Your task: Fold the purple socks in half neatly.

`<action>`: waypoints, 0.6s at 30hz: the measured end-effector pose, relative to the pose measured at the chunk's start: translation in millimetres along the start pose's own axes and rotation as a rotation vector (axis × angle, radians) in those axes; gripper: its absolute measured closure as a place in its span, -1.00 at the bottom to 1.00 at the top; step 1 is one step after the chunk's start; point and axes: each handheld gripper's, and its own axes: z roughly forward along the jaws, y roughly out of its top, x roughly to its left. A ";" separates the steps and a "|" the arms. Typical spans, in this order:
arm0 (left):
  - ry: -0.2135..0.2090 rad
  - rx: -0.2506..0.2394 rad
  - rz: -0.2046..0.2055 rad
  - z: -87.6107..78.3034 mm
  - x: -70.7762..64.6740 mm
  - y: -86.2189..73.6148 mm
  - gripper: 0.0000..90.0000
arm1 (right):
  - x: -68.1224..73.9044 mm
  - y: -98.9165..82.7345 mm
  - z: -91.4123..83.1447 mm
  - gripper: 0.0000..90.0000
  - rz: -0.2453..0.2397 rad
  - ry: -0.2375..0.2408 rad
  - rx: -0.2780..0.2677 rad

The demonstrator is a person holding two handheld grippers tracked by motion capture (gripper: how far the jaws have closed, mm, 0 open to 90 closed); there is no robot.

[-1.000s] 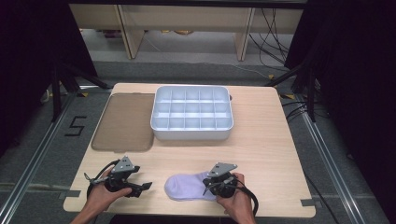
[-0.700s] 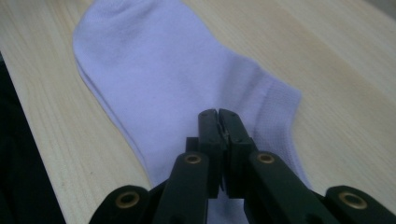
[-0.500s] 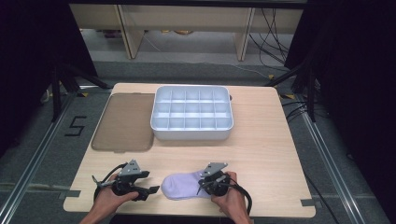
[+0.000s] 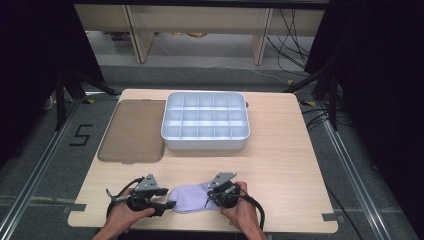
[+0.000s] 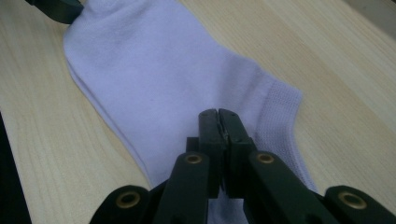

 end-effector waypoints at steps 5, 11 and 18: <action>0.017 0.011 0.029 4.9 -2.6 0.6 0.18 | 0.6 0.2 -0.4 0.97 0.009 -0.008 0.003; 0.012 0.014 0.076 8.5 -6.3 2.8 0.51 | 0.9 0.8 0.4 0.96 0.010 -0.014 0.003; -0.001 -0.006 0.077 6.8 -7.6 2.0 0.78 | 2.0 2.7 -3.0 0.94 0.009 -0.007 -0.003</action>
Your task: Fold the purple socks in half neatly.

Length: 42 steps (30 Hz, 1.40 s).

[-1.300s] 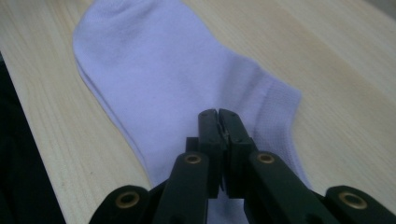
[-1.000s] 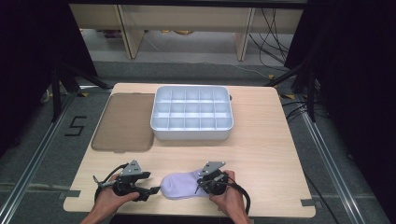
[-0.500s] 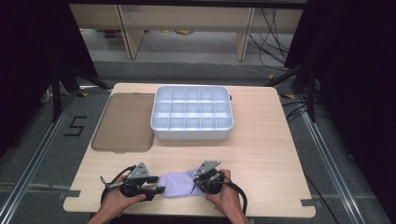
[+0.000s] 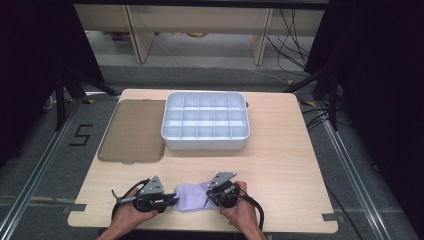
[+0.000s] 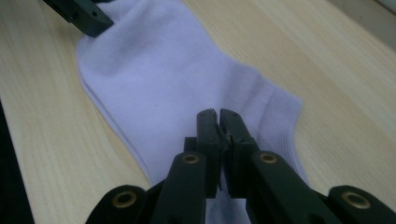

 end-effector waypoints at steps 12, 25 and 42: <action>-0.022 -0.035 -0.014 -14.0 -1.0 5.4 0.79 | 27.0 10.8 10.3 0.95 -0.064 0.092 -0.011; -0.050 -0.088 0.007 -29.3 -2.7 9.0 0.80 | 37.6 22.9 22.4 0.96 -0.068 0.134 -0.033; -0.056 -0.081 -0.010 -29.2 -1.5 8.5 0.80 | 7.9 49.4 49.0 0.97 -0.088 0.052 -0.030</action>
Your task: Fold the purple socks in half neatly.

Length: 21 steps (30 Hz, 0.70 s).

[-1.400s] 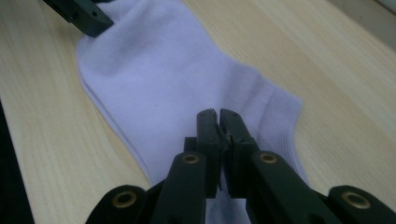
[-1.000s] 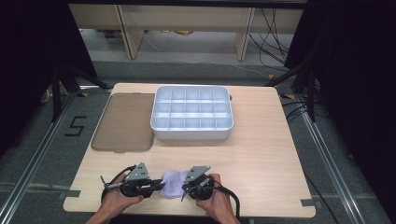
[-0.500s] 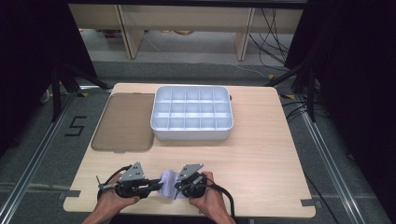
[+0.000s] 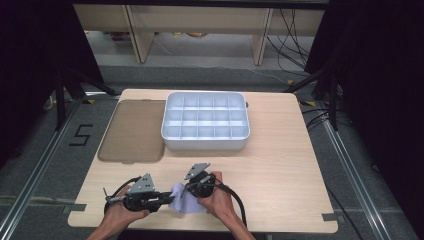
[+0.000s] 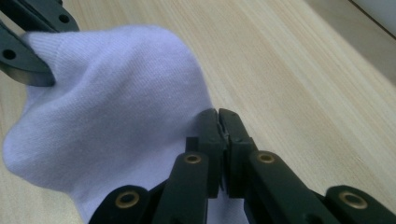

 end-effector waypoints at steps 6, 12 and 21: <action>-0.001 -0.006 0.013 -3.4 2.8 -0.5 0.80 | -2.1 1.8 -8.7 0.96 0.040 0.008 -0.012; 0.002 -0.016 -0.006 -7.5 3.6 -1.2 0.79 | -8.4 -10.4 -36.9 0.96 0.061 0.005 -0.021; 0.000 0.005 0.009 -13.5 4.3 1.1 0.79 | -11.5 -32.0 -48.4 0.95 0.087 -0.019 0.025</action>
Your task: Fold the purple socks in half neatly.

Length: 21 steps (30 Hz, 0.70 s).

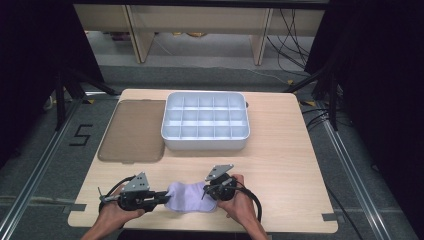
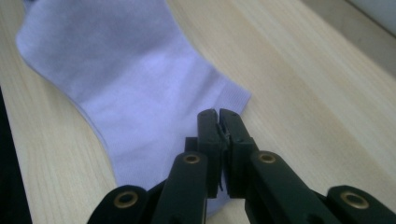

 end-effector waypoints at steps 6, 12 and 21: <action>-0.012 -0.022 -0.024 3.4 -4.9 5.7 0.79 | 1.7 -0.6 5.1 0.95 0.005 0.005 0.040; -0.022 -0.032 -0.009 12.9 -11.7 19.1 0.79 | 1.1 -0.8 7.1 0.95 -0.006 0.010 0.032; -0.037 0.000 -0.028 32.7 -14.6 27.7 0.79 | 1.4 -1.4 8.0 0.95 0.010 0.013 0.021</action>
